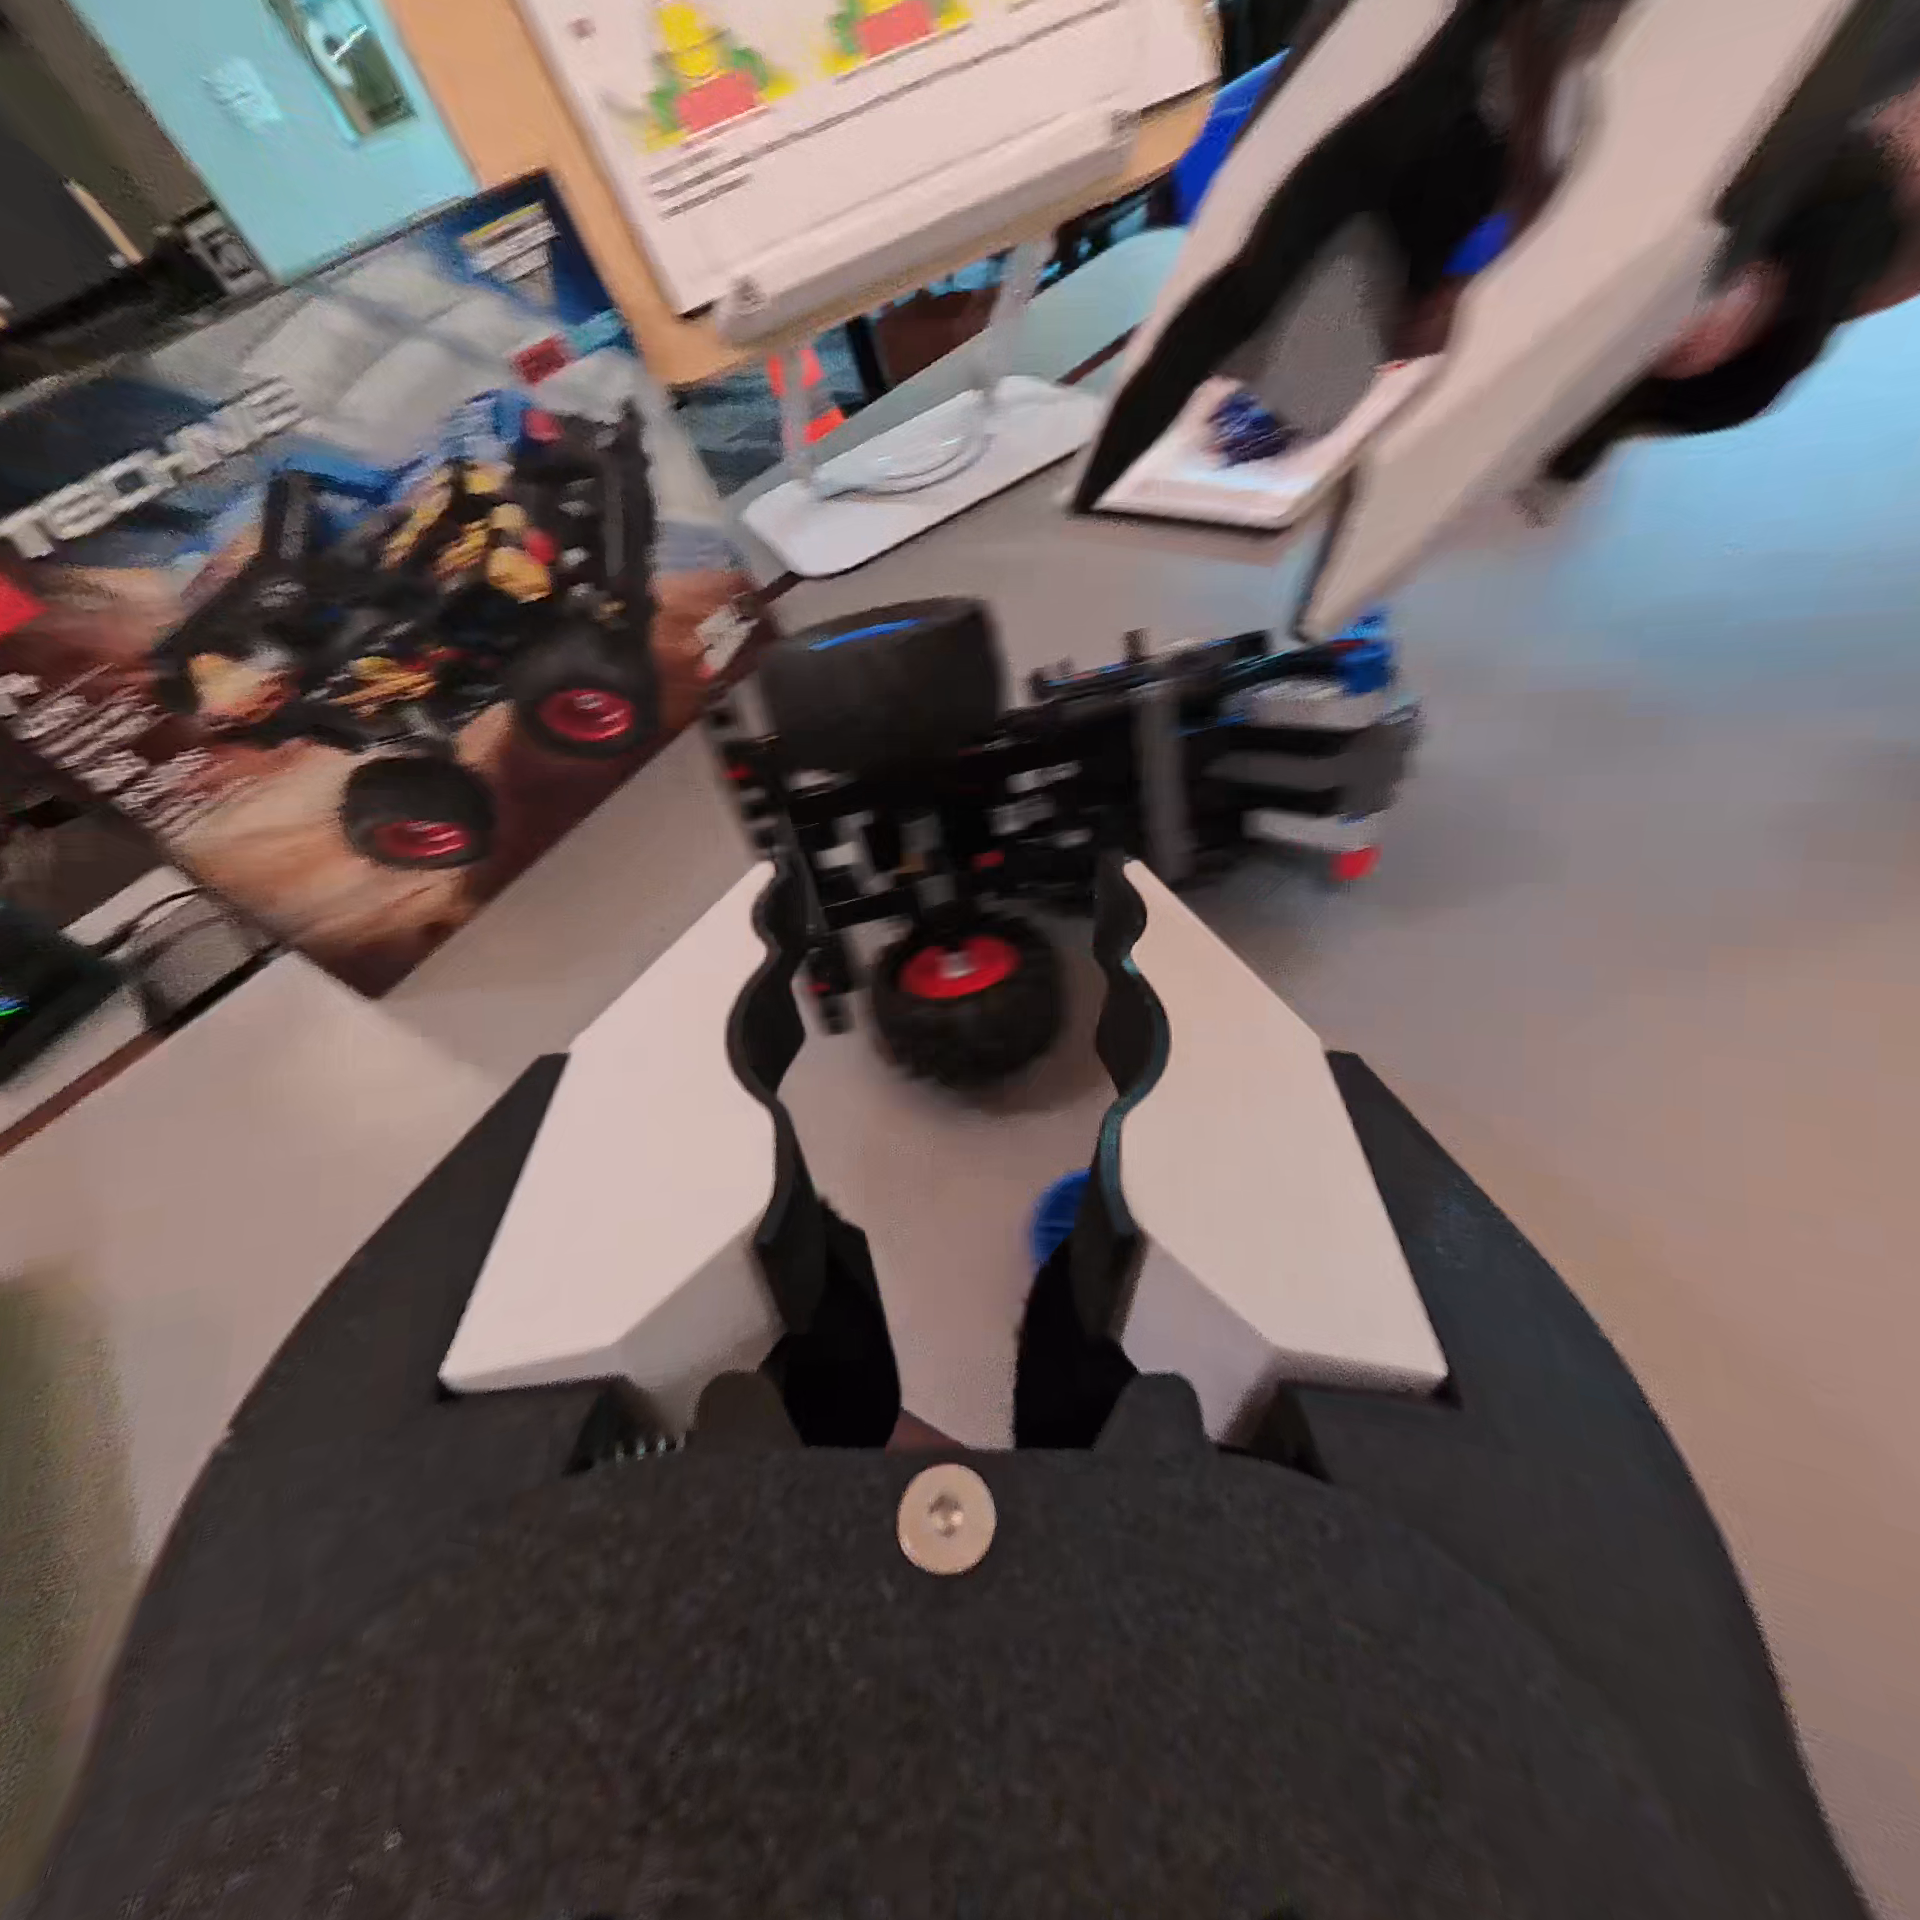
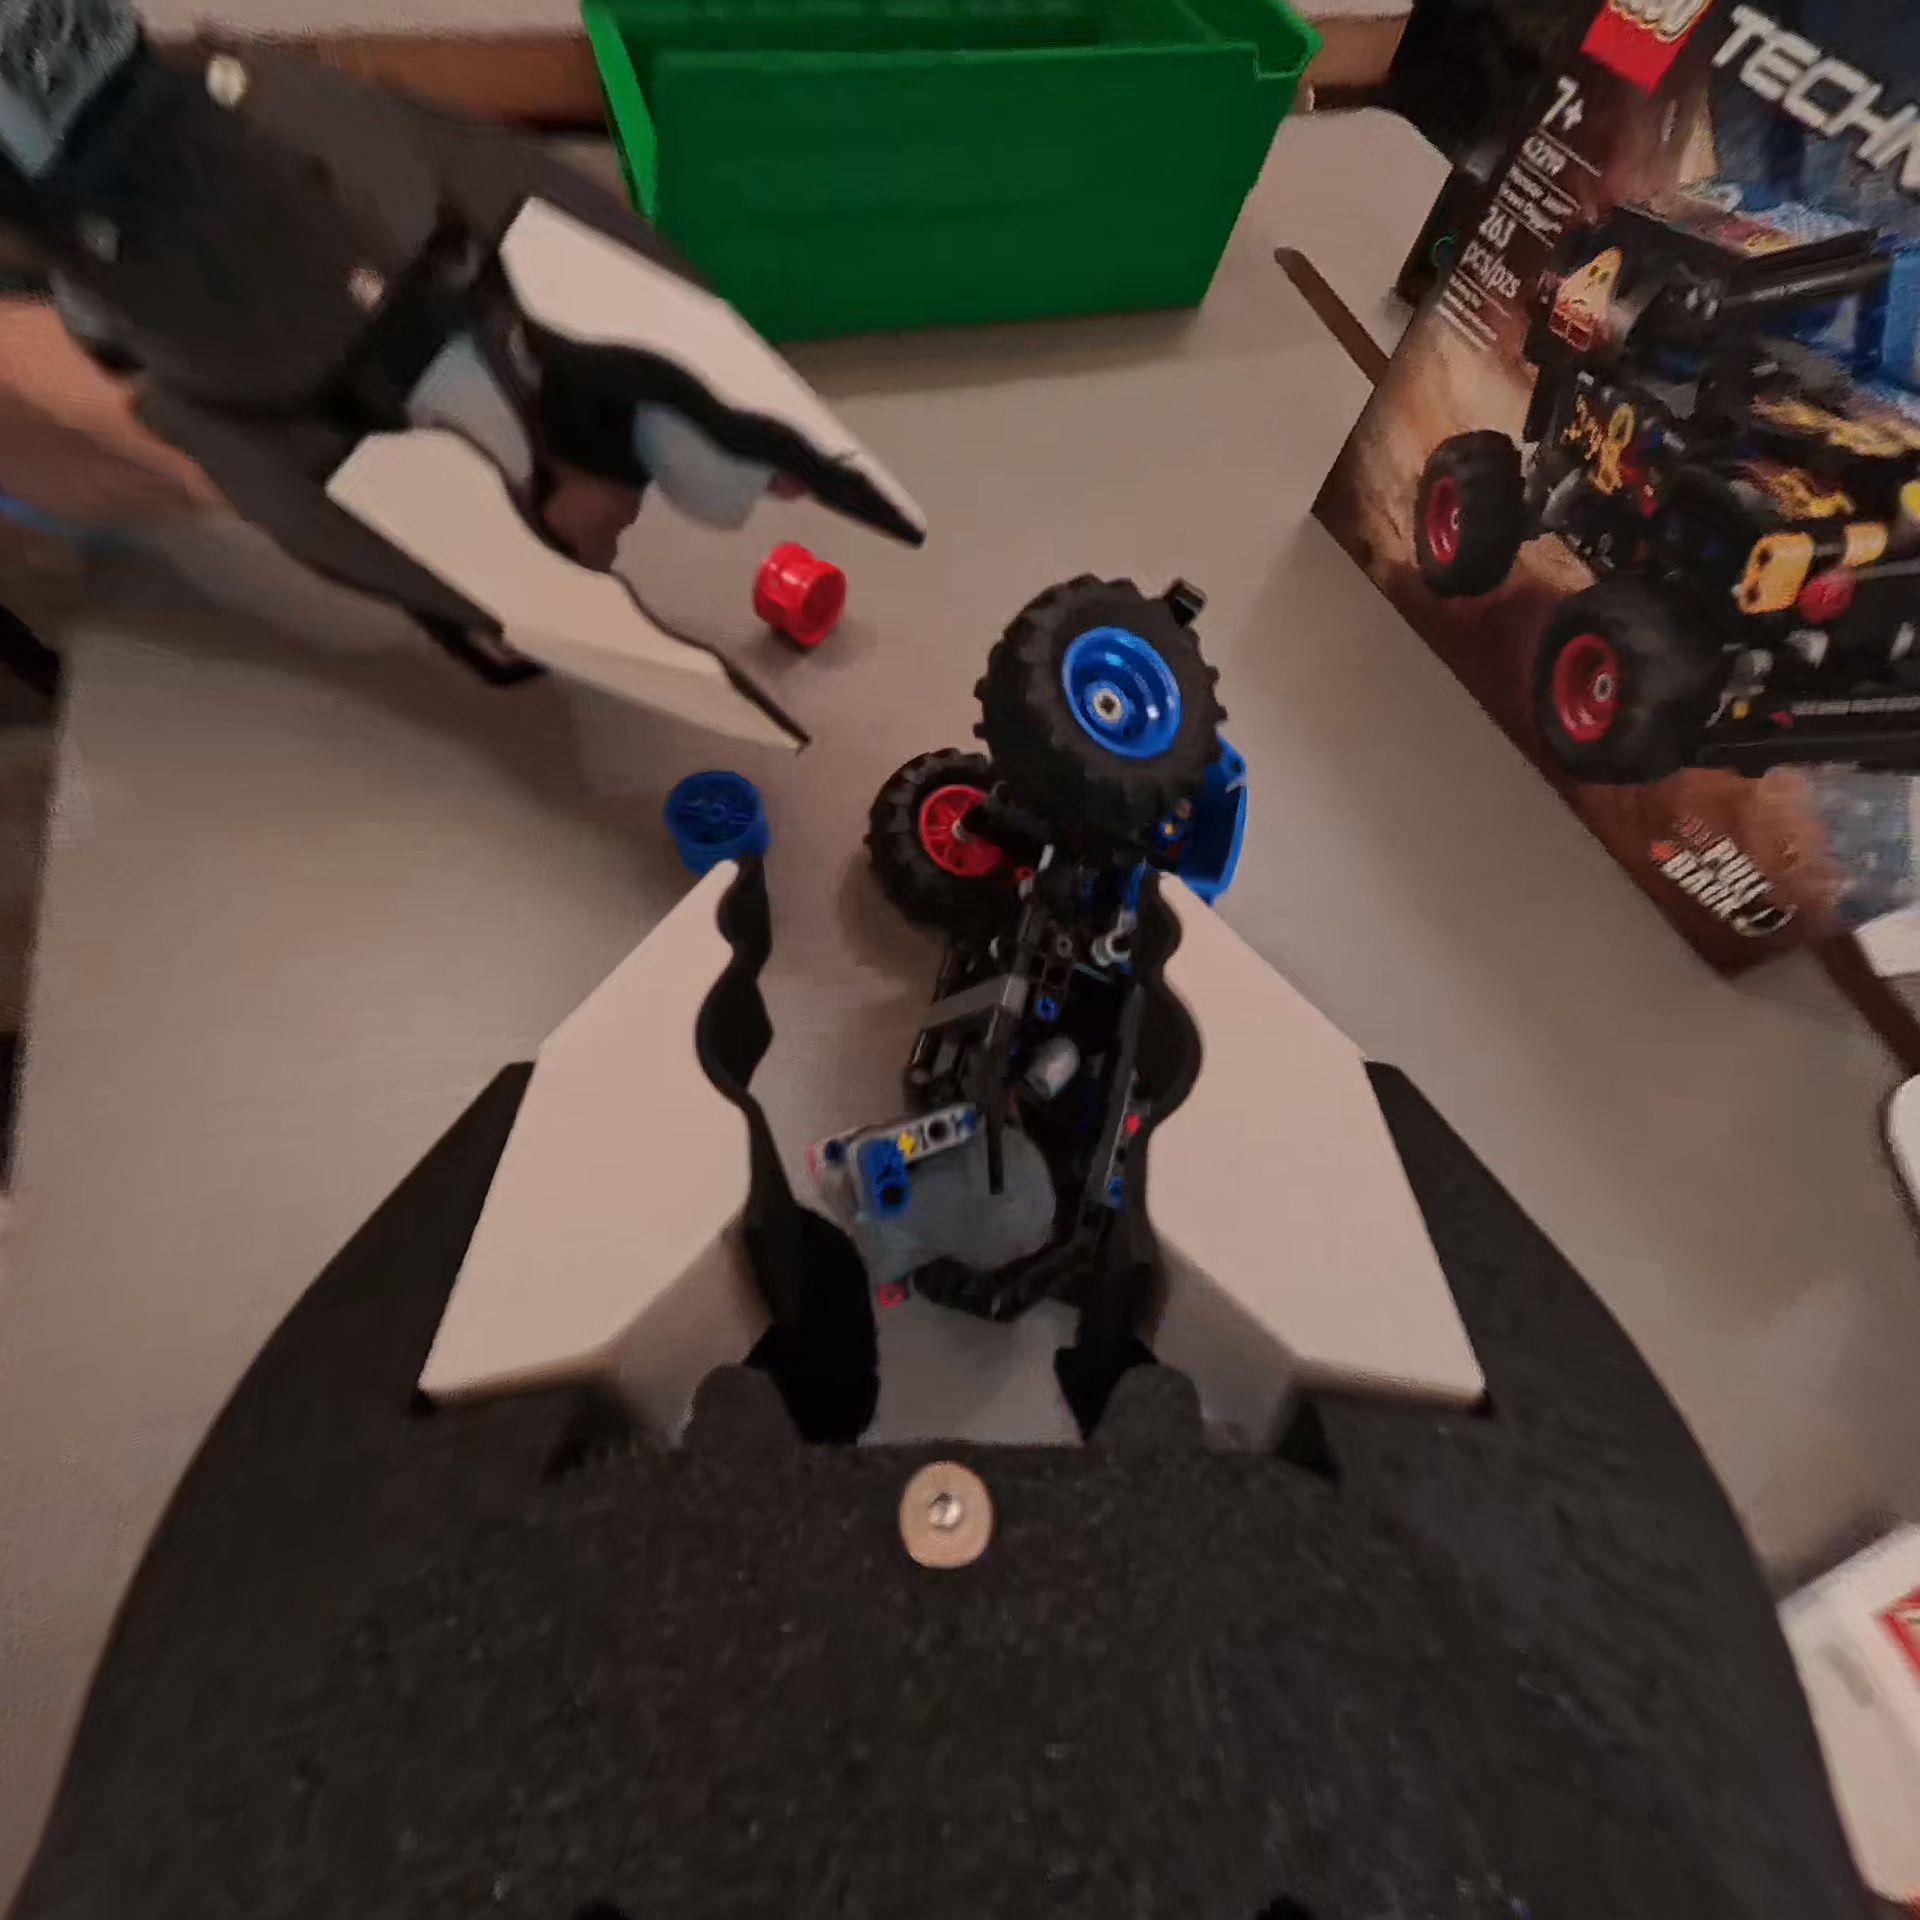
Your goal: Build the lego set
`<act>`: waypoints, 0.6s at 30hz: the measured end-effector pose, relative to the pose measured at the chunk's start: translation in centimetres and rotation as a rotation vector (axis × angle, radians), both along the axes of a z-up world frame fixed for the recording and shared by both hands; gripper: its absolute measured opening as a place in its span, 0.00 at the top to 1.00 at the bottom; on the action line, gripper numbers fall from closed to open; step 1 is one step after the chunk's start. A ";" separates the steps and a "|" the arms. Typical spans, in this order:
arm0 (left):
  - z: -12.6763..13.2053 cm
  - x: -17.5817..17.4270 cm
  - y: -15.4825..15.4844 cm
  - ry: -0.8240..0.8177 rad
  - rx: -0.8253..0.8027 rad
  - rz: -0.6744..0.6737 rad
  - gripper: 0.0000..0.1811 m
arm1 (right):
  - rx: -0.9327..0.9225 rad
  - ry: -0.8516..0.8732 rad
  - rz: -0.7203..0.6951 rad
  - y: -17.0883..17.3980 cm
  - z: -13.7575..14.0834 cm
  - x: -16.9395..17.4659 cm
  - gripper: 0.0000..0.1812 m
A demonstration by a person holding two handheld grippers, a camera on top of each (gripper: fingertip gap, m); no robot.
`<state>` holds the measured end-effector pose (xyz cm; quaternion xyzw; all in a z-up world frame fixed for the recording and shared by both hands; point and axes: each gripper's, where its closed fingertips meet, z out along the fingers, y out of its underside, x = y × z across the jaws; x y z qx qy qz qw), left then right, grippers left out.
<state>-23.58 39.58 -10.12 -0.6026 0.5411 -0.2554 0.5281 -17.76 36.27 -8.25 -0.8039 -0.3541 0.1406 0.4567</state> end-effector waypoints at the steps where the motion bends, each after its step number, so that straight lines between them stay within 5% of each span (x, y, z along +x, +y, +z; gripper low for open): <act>1: -0.5 -0.2 1.7 0.041 -0.013 -0.006 0.67 | 0.005 -0.059 -0.001 1.0 -0.1 -0.4 0.61; 4: -1.8 0.7 4.9 0.128 -0.078 -0.063 0.61 | -0.004 -0.149 -0.009 4.0 0.3 -1.2 0.62; 9: -2.7 3.2 5.7 0.179 -0.170 -0.201 0.68 | -0.054 -0.200 -0.025 7.1 -0.3 0.7 0.65; 13: -3.2 3.7 5.0 0.168 -0.148 -0.208 0.72 | -0.090 -0.187 0.015 6.3 -1.2 -0.2 0.69; 18: -2.6 3.5 3.4 0.085 -0.151 -0.189 0.86 | 0.261 -0.487 -0.092 7.4 -1.4 -0.1 0.79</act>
